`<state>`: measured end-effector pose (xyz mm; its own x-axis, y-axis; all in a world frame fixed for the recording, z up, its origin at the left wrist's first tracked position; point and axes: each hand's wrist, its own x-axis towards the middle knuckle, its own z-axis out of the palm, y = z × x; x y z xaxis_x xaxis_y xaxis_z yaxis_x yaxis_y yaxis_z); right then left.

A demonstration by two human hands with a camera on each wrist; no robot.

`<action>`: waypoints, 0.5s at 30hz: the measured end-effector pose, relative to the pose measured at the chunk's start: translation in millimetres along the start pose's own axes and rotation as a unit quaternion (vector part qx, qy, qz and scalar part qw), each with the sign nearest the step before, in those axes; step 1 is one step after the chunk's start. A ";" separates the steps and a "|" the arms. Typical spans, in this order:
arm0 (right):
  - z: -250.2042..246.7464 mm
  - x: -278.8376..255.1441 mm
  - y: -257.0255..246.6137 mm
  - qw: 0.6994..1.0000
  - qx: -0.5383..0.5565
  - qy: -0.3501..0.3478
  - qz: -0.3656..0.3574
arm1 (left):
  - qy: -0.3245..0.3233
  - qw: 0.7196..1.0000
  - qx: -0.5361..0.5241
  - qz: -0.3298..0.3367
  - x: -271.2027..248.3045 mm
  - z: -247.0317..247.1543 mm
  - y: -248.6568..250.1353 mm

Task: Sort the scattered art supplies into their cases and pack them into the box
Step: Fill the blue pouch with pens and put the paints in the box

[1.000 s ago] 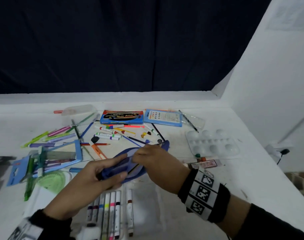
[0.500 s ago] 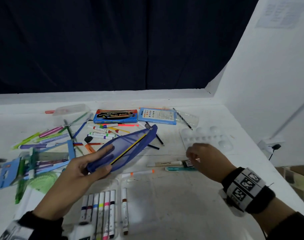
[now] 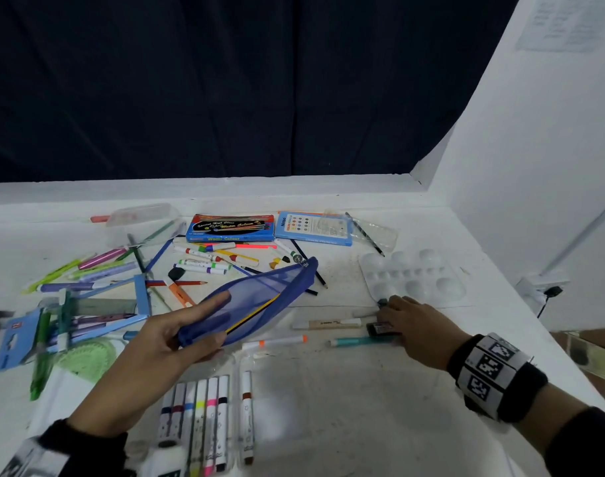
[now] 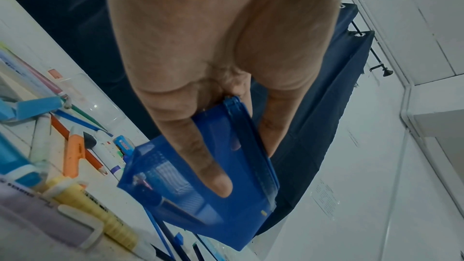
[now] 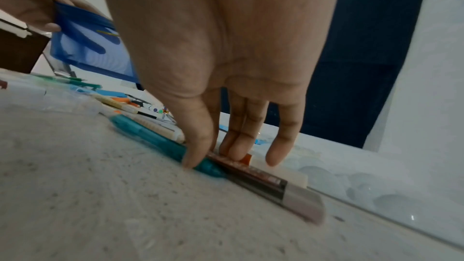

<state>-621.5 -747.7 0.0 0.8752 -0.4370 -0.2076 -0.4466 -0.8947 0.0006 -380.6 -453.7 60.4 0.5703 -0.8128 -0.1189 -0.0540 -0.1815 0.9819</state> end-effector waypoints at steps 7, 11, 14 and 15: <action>-7.6 -5.2 -8.0 0.998 0.067 0.018 0.007 | 0.000 1.000 0.010 -0.017 1.3 2.4 1.8; -19.8 -7.1 -23.8 0.981 0.143 0.134 0.007 | 0.001 0.999 0.027 -0.017 1.6 3.1 3.5; -46.4 -5.0 -45.1 0.922 0.258 0.284 -0.048 | -0.019 0.997 0.069 -0.005 1.4 3.5 6.1; -56.7 -3.3 -55.2 0.903 0.288 0.309 -0.081 | -0.027 0.997 0.077 -0.002 1.4 4.7 7.5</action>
<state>-589.2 -702.1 56.2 0.7952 -0.4315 0.4259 -0.1697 -0.8328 -0.5269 -384.1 -458.8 66.9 0.5265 -0.8394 -0.1348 -0.1784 -0.2641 0.9479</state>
